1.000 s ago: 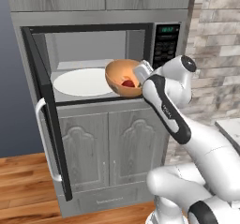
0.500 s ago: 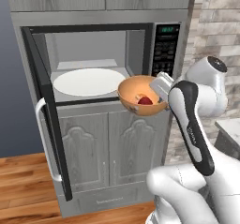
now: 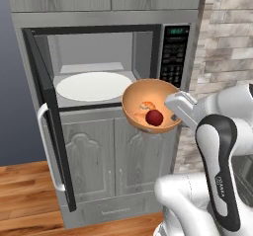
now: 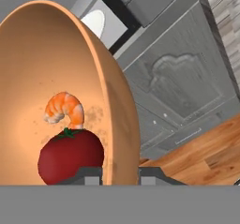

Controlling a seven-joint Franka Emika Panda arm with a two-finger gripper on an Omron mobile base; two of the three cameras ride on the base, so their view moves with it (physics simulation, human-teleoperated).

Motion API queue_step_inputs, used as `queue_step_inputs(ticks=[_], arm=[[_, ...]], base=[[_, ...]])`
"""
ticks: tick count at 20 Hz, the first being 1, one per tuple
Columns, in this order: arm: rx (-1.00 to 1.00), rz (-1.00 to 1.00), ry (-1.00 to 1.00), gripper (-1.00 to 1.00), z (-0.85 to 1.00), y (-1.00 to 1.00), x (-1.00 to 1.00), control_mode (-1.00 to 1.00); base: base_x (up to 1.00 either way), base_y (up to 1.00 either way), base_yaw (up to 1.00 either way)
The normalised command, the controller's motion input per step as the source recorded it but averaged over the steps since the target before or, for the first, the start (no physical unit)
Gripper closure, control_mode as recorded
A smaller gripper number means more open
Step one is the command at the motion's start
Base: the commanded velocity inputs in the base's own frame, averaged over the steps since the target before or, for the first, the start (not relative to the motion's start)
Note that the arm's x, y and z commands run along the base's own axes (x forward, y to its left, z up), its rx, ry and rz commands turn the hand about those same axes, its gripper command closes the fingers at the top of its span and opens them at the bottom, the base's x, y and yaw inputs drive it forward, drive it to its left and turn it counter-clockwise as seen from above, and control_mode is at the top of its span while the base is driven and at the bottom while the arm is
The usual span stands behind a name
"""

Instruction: The microwave is finished heating the shrimp and tomato. Take the bowl containing the food and place it on the dining counter.

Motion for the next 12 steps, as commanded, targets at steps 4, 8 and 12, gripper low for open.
queue_step_inputs(ticks=[4, 8, 12], arm=[[0.0, 0.0, 0.0, 1.0, 0.0, 0.0, 0.0, -1.0], [0.0, 0.0, 0.0, 1.0, 0.0, 0.0, 0.0, -1.0], [0.0, 0.0, 0.0, 1.0, 0.0, 0.0, 0.0, -1.0]], base=[[0.0, 0.0, 0.0], [0.0, 0.0, 0.0], [0.0, 0.0, 0.0]])
